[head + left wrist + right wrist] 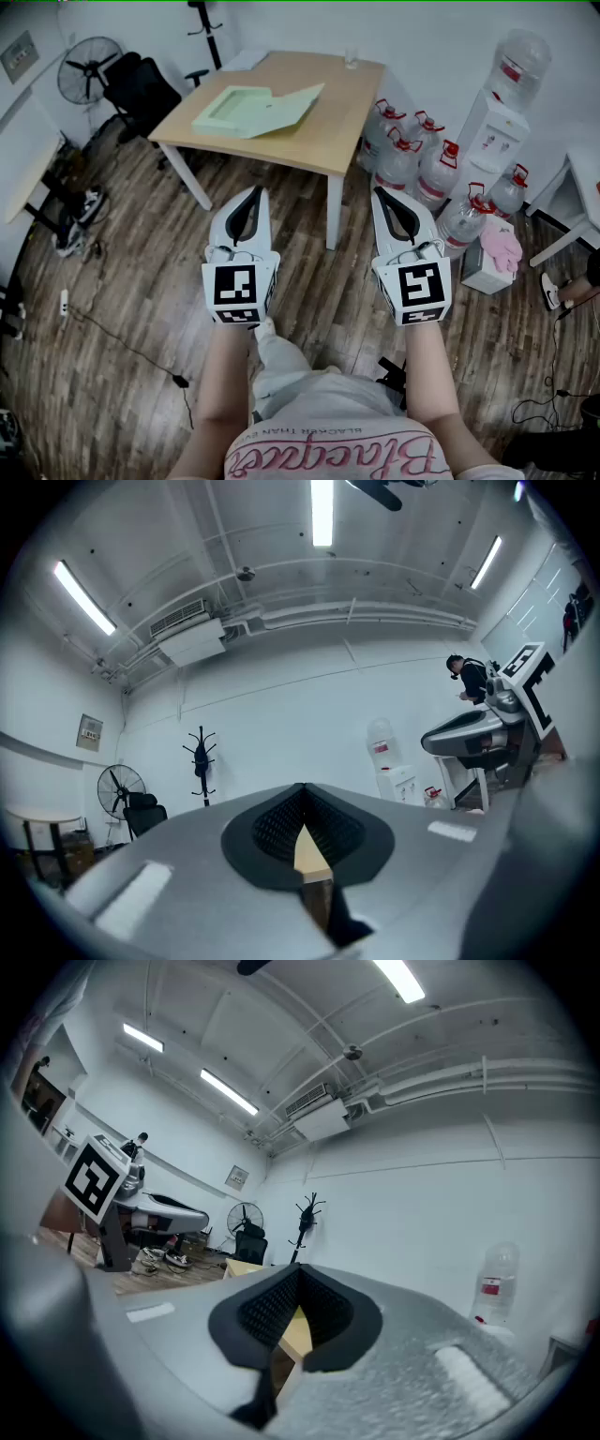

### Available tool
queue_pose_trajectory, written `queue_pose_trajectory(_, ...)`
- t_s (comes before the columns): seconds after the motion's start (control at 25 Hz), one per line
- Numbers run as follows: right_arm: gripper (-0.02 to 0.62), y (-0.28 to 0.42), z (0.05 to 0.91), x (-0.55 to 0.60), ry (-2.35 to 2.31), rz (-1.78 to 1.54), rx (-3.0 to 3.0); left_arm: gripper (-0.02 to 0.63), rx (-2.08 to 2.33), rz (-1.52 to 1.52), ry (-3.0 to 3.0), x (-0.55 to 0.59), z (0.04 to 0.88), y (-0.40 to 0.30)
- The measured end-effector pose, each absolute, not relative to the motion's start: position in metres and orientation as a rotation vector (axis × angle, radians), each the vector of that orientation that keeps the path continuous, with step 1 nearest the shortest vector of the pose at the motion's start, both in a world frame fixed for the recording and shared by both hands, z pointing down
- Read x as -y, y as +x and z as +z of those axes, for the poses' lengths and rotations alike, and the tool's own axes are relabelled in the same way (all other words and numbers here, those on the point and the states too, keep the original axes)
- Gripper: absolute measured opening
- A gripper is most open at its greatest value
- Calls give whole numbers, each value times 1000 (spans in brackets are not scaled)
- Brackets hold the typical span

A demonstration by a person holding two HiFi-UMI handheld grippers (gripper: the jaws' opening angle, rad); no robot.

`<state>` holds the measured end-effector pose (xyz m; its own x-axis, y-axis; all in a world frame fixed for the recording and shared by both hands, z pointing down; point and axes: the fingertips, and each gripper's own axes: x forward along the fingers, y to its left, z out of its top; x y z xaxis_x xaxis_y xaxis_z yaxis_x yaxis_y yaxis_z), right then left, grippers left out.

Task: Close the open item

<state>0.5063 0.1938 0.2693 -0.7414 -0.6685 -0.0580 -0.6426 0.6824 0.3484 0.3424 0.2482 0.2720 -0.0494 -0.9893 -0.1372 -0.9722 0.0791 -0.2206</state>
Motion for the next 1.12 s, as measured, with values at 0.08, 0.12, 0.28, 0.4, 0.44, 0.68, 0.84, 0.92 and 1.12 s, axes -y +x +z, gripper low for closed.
queue_pose_trajectory(0.08,2,504,271,-188,1101,-533,2802,14,-2117,-89,-1981,-241,272,338)
queue_pose_trajectory(0.12,2,503,272,-185,1103,-530,2798,14,-2122,-84,-1984,-237,272,335)
queue_pose_trajectory(0.28,2,492,274,-170,1120,-520,2783,14,-2135,-65,-1988,-222,274,316)
queue_pose_trajectory(0.4,2,480,275,-155,1152,-502,2794,14,-2128,-67,-1994,-208,276,299)
queue_pose_trajectory(0.44,2,474,274,-150,1165,-488,2810,14,-2125,-68,-1997,-203,277,293)
queue_pose_trajectory(0.68,2,421,273,-116,1178,-424,2829,14,-2112,-64,-2001,-172,269,240)
queue_pose_trajectory(0.84,2,380,276,-96,1152,-421,2819,14,-2110,-58,-2011,-150,269,202)
queue_pose_trajectory(0.92,2,360,277,-89,1142,-426,2808,14,-2107,-47,-2018,-142,268,182)
queue_pose_trajectory(1.12,2,315,282,-68,1165,-400,2779,14,-2080,-28,-2058,-124,270,137)
